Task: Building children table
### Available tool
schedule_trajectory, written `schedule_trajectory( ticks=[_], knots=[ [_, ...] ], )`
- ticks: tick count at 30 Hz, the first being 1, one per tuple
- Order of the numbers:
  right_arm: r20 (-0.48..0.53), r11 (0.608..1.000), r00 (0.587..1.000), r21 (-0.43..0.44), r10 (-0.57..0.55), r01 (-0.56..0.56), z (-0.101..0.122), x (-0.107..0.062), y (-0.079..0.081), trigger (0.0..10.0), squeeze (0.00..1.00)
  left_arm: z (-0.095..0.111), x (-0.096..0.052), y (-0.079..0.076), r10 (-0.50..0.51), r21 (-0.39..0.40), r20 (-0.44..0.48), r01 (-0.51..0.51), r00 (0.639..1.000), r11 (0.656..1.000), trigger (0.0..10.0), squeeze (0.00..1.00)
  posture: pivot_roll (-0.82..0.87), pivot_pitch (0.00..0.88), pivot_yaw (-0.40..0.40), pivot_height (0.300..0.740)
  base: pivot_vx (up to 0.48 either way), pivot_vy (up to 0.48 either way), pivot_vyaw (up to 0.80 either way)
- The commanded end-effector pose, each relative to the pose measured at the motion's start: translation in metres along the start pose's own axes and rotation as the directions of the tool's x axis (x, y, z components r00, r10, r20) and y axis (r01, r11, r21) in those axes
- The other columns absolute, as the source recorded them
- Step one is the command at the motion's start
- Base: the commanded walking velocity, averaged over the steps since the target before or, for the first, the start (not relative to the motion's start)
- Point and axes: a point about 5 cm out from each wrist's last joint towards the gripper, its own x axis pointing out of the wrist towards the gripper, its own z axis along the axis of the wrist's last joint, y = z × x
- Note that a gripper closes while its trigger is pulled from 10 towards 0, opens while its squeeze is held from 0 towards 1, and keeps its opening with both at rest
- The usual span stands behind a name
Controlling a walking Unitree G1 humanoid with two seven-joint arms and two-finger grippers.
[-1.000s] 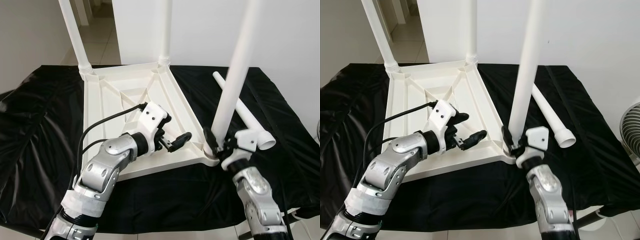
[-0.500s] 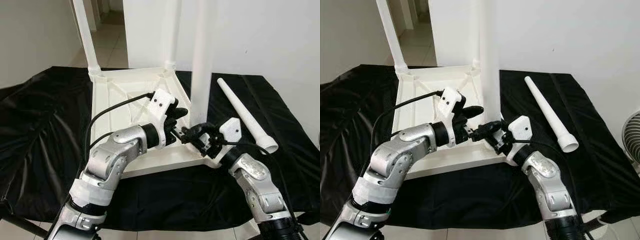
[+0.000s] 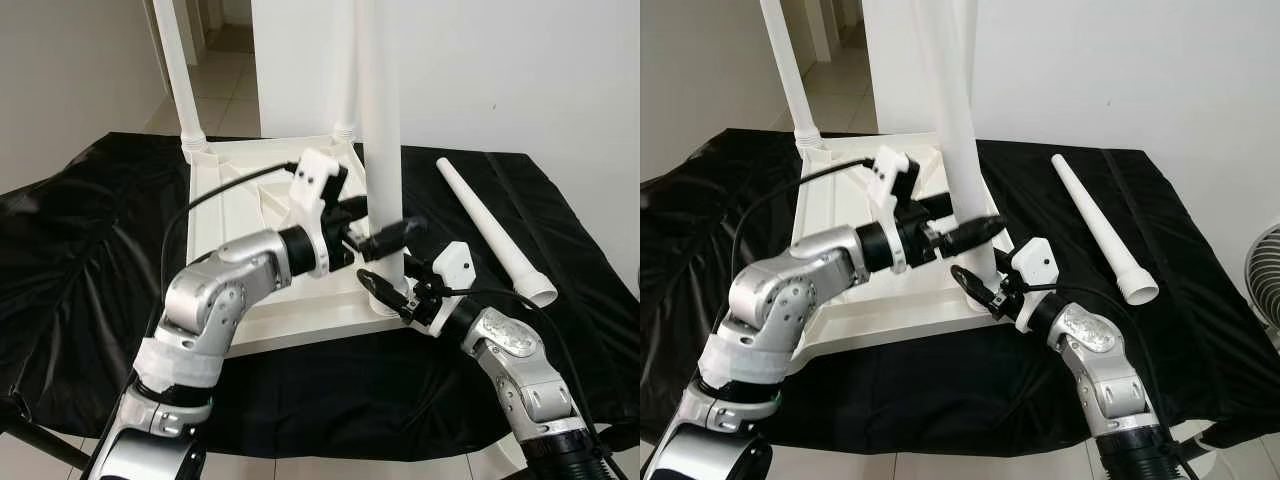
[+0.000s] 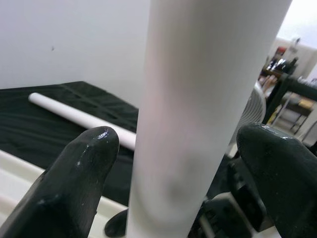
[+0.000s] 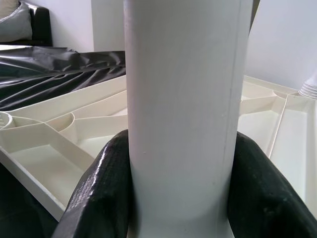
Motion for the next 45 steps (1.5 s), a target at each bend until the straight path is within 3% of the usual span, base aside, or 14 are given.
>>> schedule_trajectory(
  ticks=[1, 4, 5, 6, 7, 21, 22, 23, 24, 25, 32, 33, 41, 45],
  knots=[
    [-0.005, 1.0, 1.0, 0.012, 0.021, -0.021, -0.002, 0.0, 0.003, 10.0, 0.0, 0.009, 0.002, -0.005, -0.117, -0.019, 0.024, 0.117, 0.993, 0.993, 10.0, 0.0, -0.03, 0.0, 0.005, 0.74, 0.0, 0.0, 0.0],
    [-0.005, 1.0, 1.0, 0.015, 0.018, -0.018, -0.003, 0.0, 0.004, 10.0, 0.0, 0.013, 0.003, -0.003, -0.109, -0.025, 0.043, 0.111, 0.993, 0.994, 10.0, 0.0, -0.03, 0.0, 0.007, 0.74, 0.0, 0.0, 0.0],
    [-0.004, 1.0, 1.0, 0.014, 0.015, -0.015, -0.003, 0.0, 0.004, 10.0, 0.0, 0.015, 0.003, -0.003, -0.105, -0.029, 0.053, 0.107, 0.993, 0.994, 5.0, 0.0, -0.03, 0.0, 0.007, 0.74, 0.0, 0.0, 0.0],
    [-0.002, 1.0, 1.0, 0.013, 0.012, -0.012, -0.003, 0.0, 0.003, 10.0, 0.0, 0.015, 0.003, -0.002, -0.102, -0.028, 0.053, 0.104, 0.993, 0.994, 4.2, 0.0, -0.03, 0.0, 0.01, 0.74, 0.0, 0.0, 0.0],
    [0.0, 1.0, 1.0, 0.011, 0.008, -0.008, -0.002, 0.0, 0.003, 10.0, 0.0, 0.015, 0.003, -0.002, -0.1, -0.028, 0.052, 0.102, 0.994, 0.994, 0.0, 0.0, -0.03, 0.0, 0.011, 0.74, 0.0, 0.0, 0.0],
    [-0.003, 0.999, 1.0, 0.029, -0.02, 0.021, -0.002, 0.001, 0.0, 10.0, 0.0, 0.013, 0.003, -0.004, -0.102, -0.028, 0.053, 0.103, 0.993, 0.994, 0.0, 0.0, -0.03, 0.0, 0.013, 0.74, 0.0, 0.0, 0.0],
    [-0.004, 0.998, 0.999, 0.05, -0.033, 0.033, -0.003, 0.002, -0.001, 10.0, 0.91, 0.013, 0.004, -0.003, -0.087, -0.026, 0.046, 0.088, 0.995, 0.996, 0.0, 0.0, -0.04, 0.006, 0.016, 0.74, 0.0, 0.0, 0.0],
    [0.001, 0.997, 0.999, 0.059, -0.048, 0.048, -0.002, 0.002, -0.003, 10.0, 1.0, 0.013, 0.005, -0.001, -0.063, -0.023, 0.038, 0.064, 0.997, 0.998, 4.8, 0.0, -0.04, 0.009, 0.016, 0.74, 0.0, 0.0, 0.0],
    [0.007, 0.996, 0.998, 0.063, -0.058, 0.057, -0.002, 0.002, -0.004, 10.0, 1.0, 0.012, 0.007, 0.0, -0.046, -0.02, 0.032, 0.047, 0.998, 0.999, 4.8, 0.0, -0.04, 0.009, 0.016, 0.74, 0.0, 0.0, 0.0],
    [0.011, 0.995, 0.997, 0.063, -0.082, 0.081, -0.001, 0.003, -0.005, 10.0, 1.0, 0.013, 0.008, 0.002, -0.019, -0.015, 0.039, 0.019, 0.999, 1.0, 10.0, 0.0, -0.04, 0.009, 0.016, 0.74, 0.0, 0.0, 0.0],
    [0.007, 0.987, 0.987, 0.028, -0.161, 0.16, -0.001, 0.005, -0.009, 10.0, 1.0, 0.018, 0.013, 0.007, 0.068, 0.012, 0.061, -0.069, 0.996, 0.998, 10.0, 0.0, -0.04, 0.02, 0.015, 0.74, 0.0, 0.0, 0.0],
    [0.0, 0.977, 0.977, 0.032, -0.211, 0.211, -0.001, 0.013, -0.008, 10.0, 0.0, 0.027, 0.018, 0.01, 0.129, 0.051, 0.086, -0.133, 0.988, 0.99, 10.0, 0.0, -0.03, 0.03, 0.01, 0.74, 0.0, 0.0, 0.0],
    [-0.024, 0.958, 0.958, 0.007, -0.287, 0.287, 0.0, 0.024, -0.009, 10.0, 0.0, 0.04, 0.023, 0.016, 0.218, 0.104, 0.123, -0.231, 0.968, 0.967, 10.0, 0.0, -0.03, 0.033, 0.005, 0.74, 0.0, 0.0, 0.0],
    [-0.08, 0.9, 0.896, -0.051, -0.436, 0.433, -0.002, 0.042, -0.015, 10.0, 0.0, 0.05, 0.033, 0.022, 0.34, 0.185, 0.164, -0.368, 0.926, 0.911, 10.0, 0.0, -0.04, 0.031, -0.011, 0.74, 0.0, 0.0, 0.0]
  ],
)
